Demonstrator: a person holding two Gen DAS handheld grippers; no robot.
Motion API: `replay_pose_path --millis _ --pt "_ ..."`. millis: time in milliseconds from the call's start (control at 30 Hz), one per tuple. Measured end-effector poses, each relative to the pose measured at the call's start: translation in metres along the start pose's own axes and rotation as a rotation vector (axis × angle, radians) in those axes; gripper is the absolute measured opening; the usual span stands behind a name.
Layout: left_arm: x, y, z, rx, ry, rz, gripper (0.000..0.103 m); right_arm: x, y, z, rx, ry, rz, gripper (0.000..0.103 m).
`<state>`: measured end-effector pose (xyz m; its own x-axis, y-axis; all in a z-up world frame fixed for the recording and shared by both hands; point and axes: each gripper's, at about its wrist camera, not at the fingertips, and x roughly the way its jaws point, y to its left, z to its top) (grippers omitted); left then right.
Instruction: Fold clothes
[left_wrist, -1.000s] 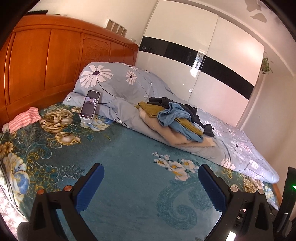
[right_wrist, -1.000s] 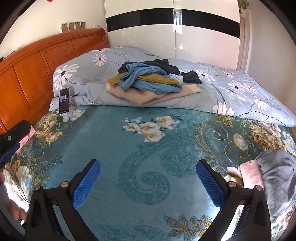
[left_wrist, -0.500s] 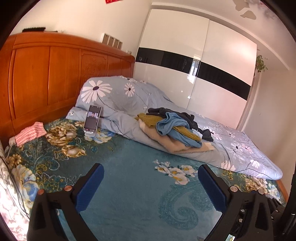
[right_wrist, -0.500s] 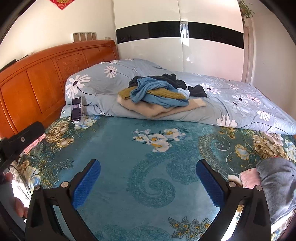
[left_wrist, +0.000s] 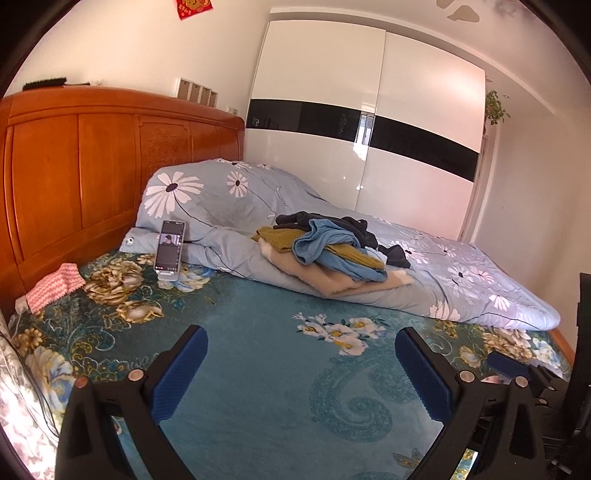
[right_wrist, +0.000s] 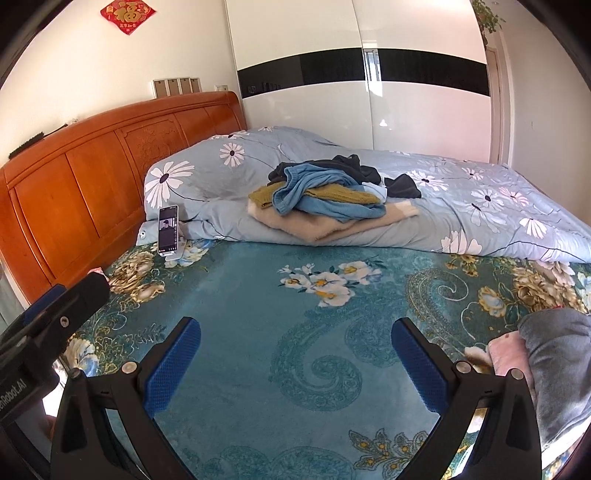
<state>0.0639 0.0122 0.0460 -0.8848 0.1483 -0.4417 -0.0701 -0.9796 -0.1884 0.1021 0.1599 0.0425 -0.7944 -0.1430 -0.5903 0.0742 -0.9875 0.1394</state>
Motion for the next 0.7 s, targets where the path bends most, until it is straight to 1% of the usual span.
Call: replay_pose_path --millis 133,300,433,533,700 --pt "0.013 0.004 -0.001 -0.018 0.021 -0.006 0.103 0.011 -0.001 0.0 -0.001 0.03 -0.005 0.103" --pt "0.031 0.018 -0.002 -0.079 0.047 -0.013 0.103 0.031 -0.001 -0.001 -0.01 0.079 -0.005 0.103" --pt "0.047 0.028 -0.006 -0.113 0.069 -0.001 0.103 0.049 0.0 0.0 -0.01 0.112 0.003 0.103" --pt "0.06 0.034 -0.01 -0.124 0.1 0.0 0.103 0.064 -0.001 -0.001 -0.007 0.141 0.007 0.103" --pt "0.084 0.043 -0.014 -0.167 0.167 -0.042 0.103 0.089 0.0 0.0 0.0 0.19 0.026 0.103"
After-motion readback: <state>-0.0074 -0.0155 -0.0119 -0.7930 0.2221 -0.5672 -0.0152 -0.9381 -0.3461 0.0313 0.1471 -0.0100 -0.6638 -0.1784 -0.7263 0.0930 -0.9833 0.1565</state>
